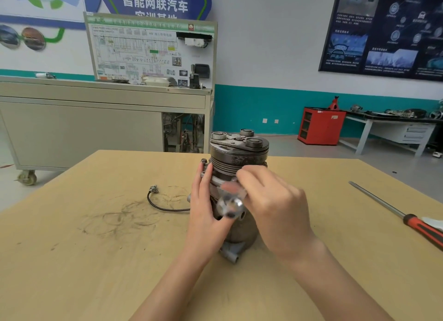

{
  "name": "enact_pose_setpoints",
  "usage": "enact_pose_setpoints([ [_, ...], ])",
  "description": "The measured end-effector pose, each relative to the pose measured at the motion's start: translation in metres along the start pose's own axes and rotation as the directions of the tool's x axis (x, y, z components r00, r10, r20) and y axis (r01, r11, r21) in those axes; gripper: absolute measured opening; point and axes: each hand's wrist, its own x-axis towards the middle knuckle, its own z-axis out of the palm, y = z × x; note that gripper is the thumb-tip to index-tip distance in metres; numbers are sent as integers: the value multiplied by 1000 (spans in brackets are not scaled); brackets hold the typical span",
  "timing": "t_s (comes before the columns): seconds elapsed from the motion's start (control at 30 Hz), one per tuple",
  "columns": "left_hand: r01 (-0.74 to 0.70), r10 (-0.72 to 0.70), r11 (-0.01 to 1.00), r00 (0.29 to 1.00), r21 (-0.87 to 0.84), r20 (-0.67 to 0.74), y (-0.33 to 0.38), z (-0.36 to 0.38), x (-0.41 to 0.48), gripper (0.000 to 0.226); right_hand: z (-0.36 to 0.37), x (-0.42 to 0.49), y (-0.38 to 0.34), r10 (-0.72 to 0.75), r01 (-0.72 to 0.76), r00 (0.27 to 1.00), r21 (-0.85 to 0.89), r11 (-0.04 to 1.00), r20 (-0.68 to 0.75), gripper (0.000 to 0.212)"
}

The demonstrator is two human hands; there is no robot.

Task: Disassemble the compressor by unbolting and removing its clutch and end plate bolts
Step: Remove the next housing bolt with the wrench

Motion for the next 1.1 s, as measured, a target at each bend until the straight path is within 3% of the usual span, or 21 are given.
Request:
enact_pose_setpoints([
  [0.07, 1, -1, 1000, 1000, -19, -21, -1, 3, 3, 79, 2, -2, -6, -97, 99, 994, -46, 994, 39, 15],
  [0.17, 110, -122, 988, 986, -109, -115, 2, 9, 16, 80, 5, -9, -18, -172, 176, 981, -47, 983, 90, 12],
  [0.3, 55, -61, 998, 988, -43, -143, -9, 13, 16, 53, 10, -22, -31, -109, 117, 987, -61, 991, 114, 18],
  [0.43, 12, -12, 1000, 991, -3, -131, -20, 10, 16, 54, 6, -21, -23, -107, 107, 993, 12, 994, 46, 20],
  [0.6, 68, -92, 992, 967, -107, -236, -3, 18, 18, 62, 0, -10, -19, -169, 169, 985, -13, 986, 31, 19],
  [0.67, 74, -86, 995, 977, -69, -197, 3, 13, 14, 64, 1, -9, -16, -146, 146, 989, -22, 989, 10, 11],
  [0.77, 68, -68, 998, 997, 4, -27, 10, 4, 4, 65, 6, -10, -15, -117, 117, 993, -58, 991, 5, 22],
  [0.97, 38, -37, 996, 999, 82, -8, 5, 3, 4, 68, 16, -8, -27, -86, 84, 996, -140, 987, -13, 29],
  [1.1, 23, -22, 997, 1000, 67, -12, -6, 3, 4, 72, 17, 1, -40, 31, -43, 998, -207, 977, -63, 44],
])
